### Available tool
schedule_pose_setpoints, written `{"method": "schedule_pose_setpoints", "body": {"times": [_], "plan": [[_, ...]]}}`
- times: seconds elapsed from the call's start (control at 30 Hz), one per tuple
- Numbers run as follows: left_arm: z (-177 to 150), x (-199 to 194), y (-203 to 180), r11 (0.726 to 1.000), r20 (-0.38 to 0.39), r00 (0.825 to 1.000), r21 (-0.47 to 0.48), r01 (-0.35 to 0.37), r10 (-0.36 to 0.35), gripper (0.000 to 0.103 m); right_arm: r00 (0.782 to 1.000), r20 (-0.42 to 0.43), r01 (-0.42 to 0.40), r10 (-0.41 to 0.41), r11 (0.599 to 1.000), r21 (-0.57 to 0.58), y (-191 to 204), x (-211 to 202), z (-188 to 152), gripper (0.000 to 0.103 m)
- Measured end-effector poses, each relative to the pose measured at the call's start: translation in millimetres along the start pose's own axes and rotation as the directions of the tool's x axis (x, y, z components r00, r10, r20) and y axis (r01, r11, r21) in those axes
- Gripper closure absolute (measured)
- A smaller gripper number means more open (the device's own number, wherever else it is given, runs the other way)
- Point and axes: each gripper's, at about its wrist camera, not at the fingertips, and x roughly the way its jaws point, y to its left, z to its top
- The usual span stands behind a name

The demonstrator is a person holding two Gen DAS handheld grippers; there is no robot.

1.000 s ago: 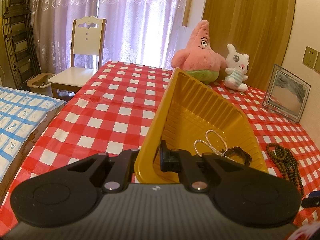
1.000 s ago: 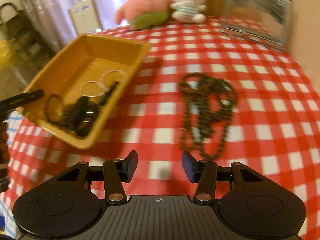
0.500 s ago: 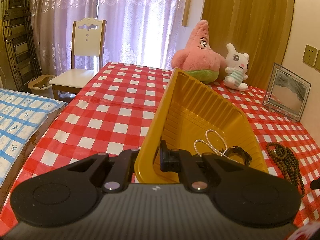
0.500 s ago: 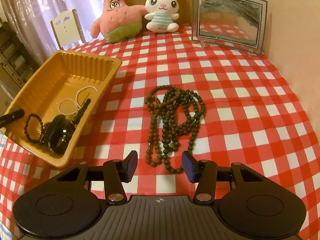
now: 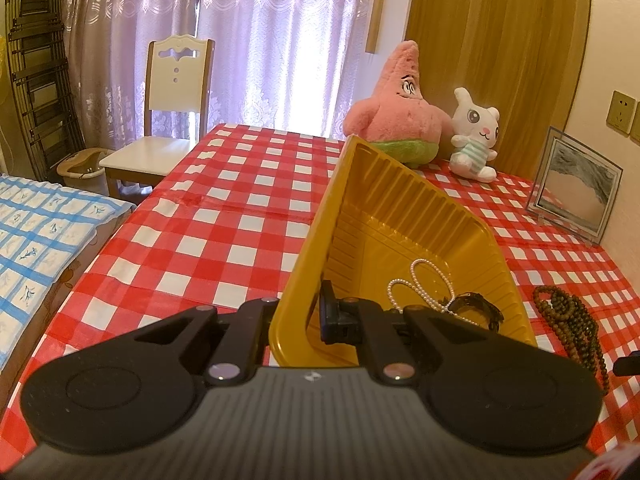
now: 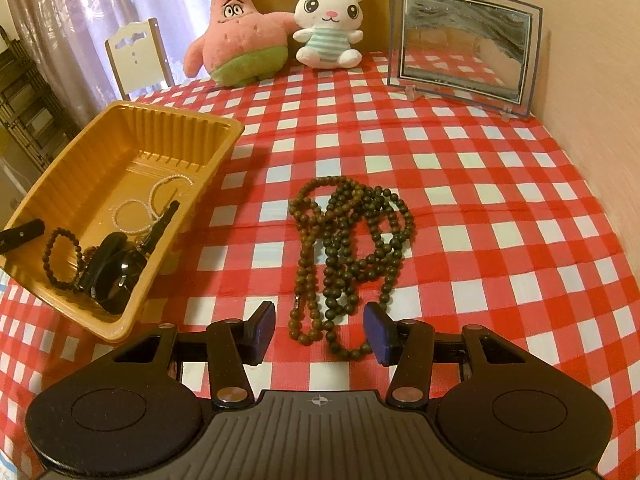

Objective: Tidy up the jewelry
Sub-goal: 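Close the right tool on a dark wooden bead necklace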

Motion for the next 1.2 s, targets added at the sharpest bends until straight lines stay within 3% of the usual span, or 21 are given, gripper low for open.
{"method": "schedule_pose_setpoints", "body": {"times": [0.53,0.6,0.67,0.93,1.0,1.07,1.2], "plan": [[-0.8,-1.7,2.3,1.0,-0.002,1.0,-0.003,-0.001,0.001,0.096,0.999,0.033,-0.033,0.035,0.997,-0.074,6.9,44.0,14.6,0.055],[-1.2,-2.0,3.0,1.0,-0.002,1.0,-0.003,-0.002,0.002,0.096,0.999,0.03,-0.031,0.034,0.996,-0.084,7.1,51.4,18.0,0.061],[-1.3,-2.0,3.1,1.0,-0.004,1.0,-0.006,-0.003,0.003,0.096,0.998,0.032,-0.045,0.048,0.995,-0.089,6.7,58.4,21.5,0.073],[-3.4,-3.1,4.3,1.0,-0.01,1.0,-0.009,-0.01,0.009,0.096,0.999,0.011,-0.038,0.039,0.995,-0.094,7.6,85.5,30.4,0.081],[-3.2,-2.6,4.0,1.0,-0.009,1.0,-0.007,-0.01,0.01,0.096,0.999,0.021,-0.029,0.031,0.994,-0.103,8.0,88.0,29.7,0.085],[-3.2,-2.7,4.5,1.0,-0.011,1.0,-0.009,-0.011,0.01,0.096,0.999,0.024,-0.031,0.034,0.991,-0.127,8.9,88.4,28.5,0.095],[-3.1,-2.7,4.2,1.0,-0.01,1.0,-0.007,-0.01,0.01,0.096,0.997,0.01,-0.073,0.077,0.98,-0.186,16.2,82.4,20.4,0.096]]}}
